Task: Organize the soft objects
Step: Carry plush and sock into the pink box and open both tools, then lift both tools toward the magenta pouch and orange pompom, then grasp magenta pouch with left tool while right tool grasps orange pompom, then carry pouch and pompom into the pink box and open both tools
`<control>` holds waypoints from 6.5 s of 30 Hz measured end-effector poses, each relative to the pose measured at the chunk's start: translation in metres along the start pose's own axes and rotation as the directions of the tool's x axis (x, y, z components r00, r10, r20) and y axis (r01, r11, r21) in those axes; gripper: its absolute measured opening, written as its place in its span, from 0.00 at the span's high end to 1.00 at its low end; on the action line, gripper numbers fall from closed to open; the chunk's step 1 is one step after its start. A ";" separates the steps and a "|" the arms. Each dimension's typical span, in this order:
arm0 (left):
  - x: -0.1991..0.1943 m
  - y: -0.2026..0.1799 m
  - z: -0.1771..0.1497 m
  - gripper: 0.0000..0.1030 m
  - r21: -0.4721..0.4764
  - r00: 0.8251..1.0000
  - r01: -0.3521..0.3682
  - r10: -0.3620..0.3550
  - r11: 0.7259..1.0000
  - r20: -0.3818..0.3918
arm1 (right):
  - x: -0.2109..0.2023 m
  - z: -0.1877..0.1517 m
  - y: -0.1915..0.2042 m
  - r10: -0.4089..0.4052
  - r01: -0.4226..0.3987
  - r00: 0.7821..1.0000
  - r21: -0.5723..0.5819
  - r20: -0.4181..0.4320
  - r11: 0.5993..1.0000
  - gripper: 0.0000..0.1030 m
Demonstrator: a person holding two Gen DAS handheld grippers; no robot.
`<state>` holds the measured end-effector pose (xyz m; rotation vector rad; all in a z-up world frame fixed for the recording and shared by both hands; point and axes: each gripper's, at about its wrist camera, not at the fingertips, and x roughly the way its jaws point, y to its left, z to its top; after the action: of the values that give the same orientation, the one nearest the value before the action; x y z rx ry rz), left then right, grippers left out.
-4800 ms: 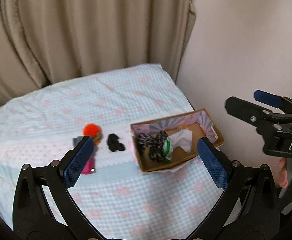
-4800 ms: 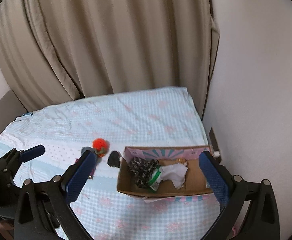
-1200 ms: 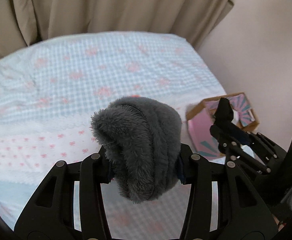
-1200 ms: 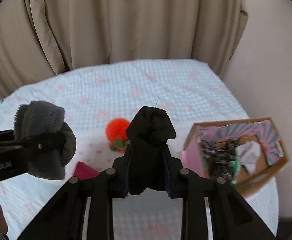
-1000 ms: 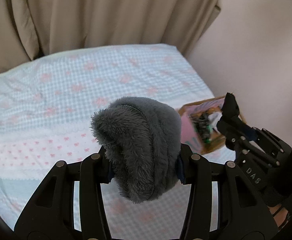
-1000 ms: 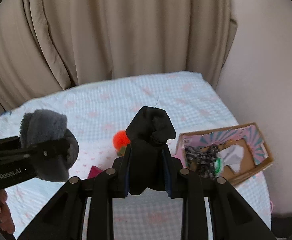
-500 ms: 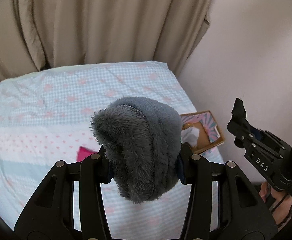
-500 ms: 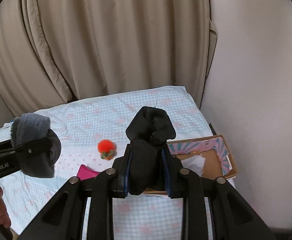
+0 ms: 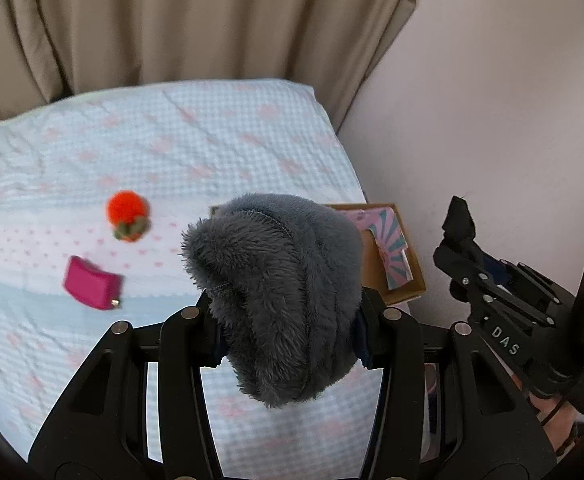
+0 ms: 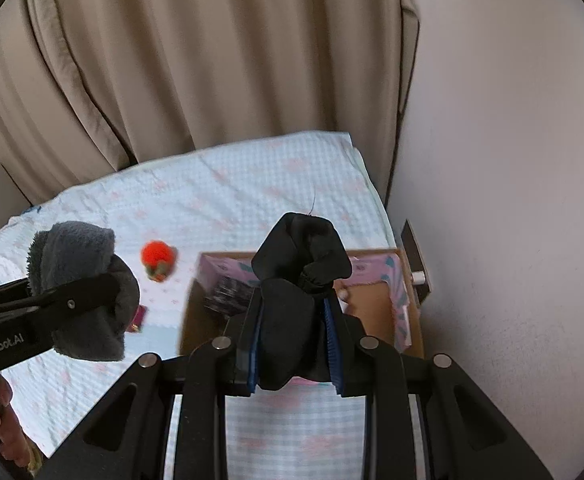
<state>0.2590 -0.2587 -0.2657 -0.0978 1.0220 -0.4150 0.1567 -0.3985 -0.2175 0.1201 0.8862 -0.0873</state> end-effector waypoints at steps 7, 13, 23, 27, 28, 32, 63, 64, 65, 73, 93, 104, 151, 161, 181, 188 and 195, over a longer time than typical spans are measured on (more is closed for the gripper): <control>0.069 -0.032 0.010 0.58 0.028 0.996 -0.016 0.018 0.999 -0.085 | 0.066 -0.008 -0.041 0.021 -0.018 0.995 0.026 -0.095 0.999 0.76; 0.123 -0.041 0.024 0.56 0.048 0.987 -0.044 0.051 0.998 -0.150 | 0.114 -0.016 -0.057 0.041 -0.035 0.986 0.040 -0.162 0.999 0.76; 0.178 -0.033 0.033 0.31 0.062 0.971 -0.074 0.086 0.995 -0.224 | 0.155 -0.024 -0.069 0.054 -0.045 0.977 0.045 -0.207 0.998 0.76; 0.177 -0.036 0.038 0.01 0.095 0.967 -0.137 0.154 0.986 -0.203 | 0.160 -0.024 -0.066 0.068 -0.063 0.977 0.033 -0.202 0.997 0.12; 0.176 -0.036 0.040 0.01 0.108 0.967 -0.146 0.165 0.983 -0.195 | 0.159 -0.025 -0.066 0.088 -0.083 0.976 0.034 -0.201 0.996 0.00; 0.177 -0.035 0.041 0.01 0.134 0.964 -0.143 0.168 0.981 -0.205 | 0.154 -0.028 -0.062 0.085 -0.084 0.978 0.012 -0.189 0.996 0.00; -0.087 0.007 0.013 0.01 0.124 0.993 -0.075 0.064 0.989 0.095 | -0.035 -0.004 0.006 0.054 -0.054 0.998 0.016 -0.016 0.998 0.00; -0.099 0.012 0.010 0.01 0.119 0.992 -0.076 0.063 0.990 0.108 | -0.043 -0.004 0.013 0.053 -0.053 0.999 0.018 -0.010 0.998 0.00; -0.108 0.018 0.008 0.01 0.117 0.991 -0.073 0.059 0.990 0.118 | -0.053 -0.003 0.021 0.050 -0.050 0.999 0.019 0.003 0.999 0.00; -0.173 0.094 -0.017 0.01 0.070 0.985 -0.076 0.064 0.995 0.159 | -0.101 0.001 0.096 -0.006 0.005 0.994 0.008 0.108 1.000 0.00; -0.065 0.294 -0.031 0.01 -0.418 0.986 -0.167 0.146 0.893 -0.081 | 0.029 0.058 0.230 0.118 -0.118 0.993 -0.006 0.007 0.993 0.00; 0.092 0.344 -0.062 0.01 -0.712 0.966 -0.231 0.068 0.663 -0.250 | 0.188 0.080 0.247 0.160 -0.173 0.977 -0.080 -0.143 0.982 0.00; 0.087 0.338 -0.043 0.54 -0.710 0.987 -0.162 0.113 0.685 -0.116 | 0.274 0.065 0.264 0.201 -0.223 0.957 -0.086 -0.209 0.971 0.66; -0.018 0.237 0.006 0.54 -0.397 0.987 -0.138 0.162 0.907 0.026 | 0.117 0.082 0.217 0.217 -0.219 0.975 -0.056 -0.044 0.974 0.66; -0.020 0.009 0.007 0.54 -0.084 1.000 -0.016 0.015 0.996 -0.018 | -0.018 0.047 0.018 0.037 -0.036 0.999 0.054 -0.024 0.998 0.66; 0.056 -0.024 0.000 0.54 0.030 0.986 -0.009 0.014 1.000 -0.163 | 0.030 0.028 -0.032 -0.020 0.037 0.988 0.112 -0.153 0.993 0.66; 0.118 -0.023 0.006 0.54 0.106 0.973 -0.048 0.070 0.993 -0.219 | 0.096 0.010 -0.063 0.019 0.035 0.966 0.205 -0.257 0.978 0.66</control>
<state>0.3114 -0.3251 -0.3518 0.0707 1.2195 -0.4289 0.2164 -0.4652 -0.2902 0.3296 1.1367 -0.1756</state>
